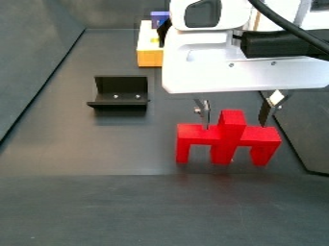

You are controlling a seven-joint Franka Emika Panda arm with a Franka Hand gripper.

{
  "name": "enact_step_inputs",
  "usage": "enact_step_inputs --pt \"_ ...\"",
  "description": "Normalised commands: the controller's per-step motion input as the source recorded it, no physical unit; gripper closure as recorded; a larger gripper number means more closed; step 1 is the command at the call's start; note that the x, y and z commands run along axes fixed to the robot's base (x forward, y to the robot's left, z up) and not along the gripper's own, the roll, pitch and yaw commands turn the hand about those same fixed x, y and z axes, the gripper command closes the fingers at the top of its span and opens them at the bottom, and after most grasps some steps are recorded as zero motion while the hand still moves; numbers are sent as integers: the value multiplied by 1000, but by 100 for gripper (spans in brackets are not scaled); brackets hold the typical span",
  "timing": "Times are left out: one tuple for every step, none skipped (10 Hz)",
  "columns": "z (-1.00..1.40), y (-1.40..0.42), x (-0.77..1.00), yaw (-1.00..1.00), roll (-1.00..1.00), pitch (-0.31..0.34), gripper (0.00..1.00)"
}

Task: Pick up the red object. Move up. Move to above the board. Insert the red object.
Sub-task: Pick up the red object.

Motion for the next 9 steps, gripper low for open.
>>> enact_step_inputs --pt "0 109 0 -37 0 0 0" --pt "0 0 0 -31 9 0 0" --pt "0 0 0 0 0 0 0" --pt "0 0 0 0 0 0 100" --pt "0 0 0 0 0 0 100" --pt "0 0 0 0 0 0 100" --pt "0 0 0 0 0 0 100" --pt "0 0 0 0 0 0 100" --pt "0 0 0 0 0 0 100"
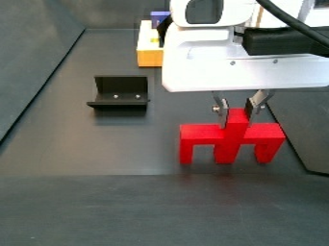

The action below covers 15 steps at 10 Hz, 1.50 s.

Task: Pick up the red object. Move up. Move to above the board. Insert the red object.
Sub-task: Pick up the red object, then move up, then move to above the board.

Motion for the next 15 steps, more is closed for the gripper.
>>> enact_step_inputs --pt "0 0 0 0 0 0 100" --pt "0 0 0 0 0 0 100" --pt "0 0 0 0 0 0 100" --pt "0 0 0 0 0 0 100" --pt "0 0 0 0 0 0 100" --pt "0 0 0 0 0 0 100" --pt "0 0 0 0 0 0 100" --pt "0 0 0 0 0 0 100" --pt "0 0 0 0 0 0 100" --pt "0 0 0 0 0 0 100" --pt "833 0 0 0 0 0 100" --pt "806 -19 -48 -51 -16 36 100" --pt "552 -17 -83 -47 15 69 100" --pt "267 -9 -34 -20 55 56 100" --pt "1400 0 0 0 0 0 100"
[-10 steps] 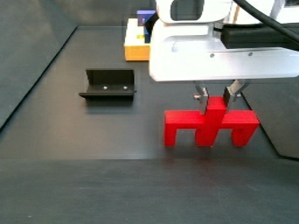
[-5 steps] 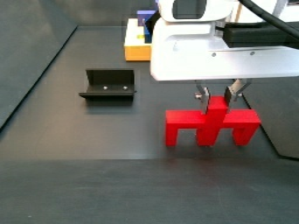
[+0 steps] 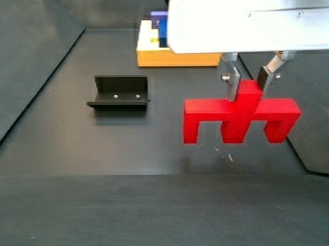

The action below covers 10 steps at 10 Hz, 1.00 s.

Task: Pick up the red object. Move up. Move to above the board. Insert the red object.
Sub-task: Move to above the board.

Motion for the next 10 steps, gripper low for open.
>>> enact_step_inputs --pt "1400 7 -11 7 -37 8 100" --pt "1400 -6 -50 6 1 12 100" --pt "1400 6 10 5 4 12 100" --pt "845 18 49 4 -15 63 100" --pt "477 8 51 -1 -1 93 100" --pt "201 1 45 4 7 73 100" --pt "135 -1400 225 10 -100 111 100" --pt "126 -1400 222 19 -44 88 100" --pt "127 -1400 218 20 -16 64 100" --pt "127 -1400 213 10 -50 1 100"
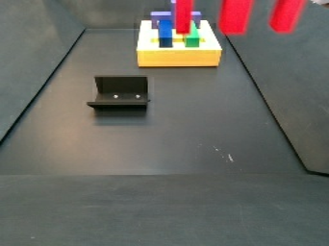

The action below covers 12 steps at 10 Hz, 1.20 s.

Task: Pick up the red object. Move up. Move to above the board. Insert the red object.
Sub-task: Move to above the board.

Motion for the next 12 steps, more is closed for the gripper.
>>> enact_step_inputs --pt "128 -1400 213 4 -32 8 100" --pt "132 -1400 213 7 -10 21 100" --pt "136 -1400 215 4 -32 24 100" --pt "142 -1400 220 7 -6 42 100" --pt "146 -1400 228 0 -32 63 100" --pt "146 -1400 249 2 -6 99 100" --pt "150 -1400 269 3 -4 123 100" --pt "156 -1400 292 5 10 147 100" --pt "173 -1400 328 5 -4 163 100" --pt "125 -950 248 8 12 165 100" --pt "83 -556 183 7 18 158 100" --pt "50 -269 107 7 21 115 100"
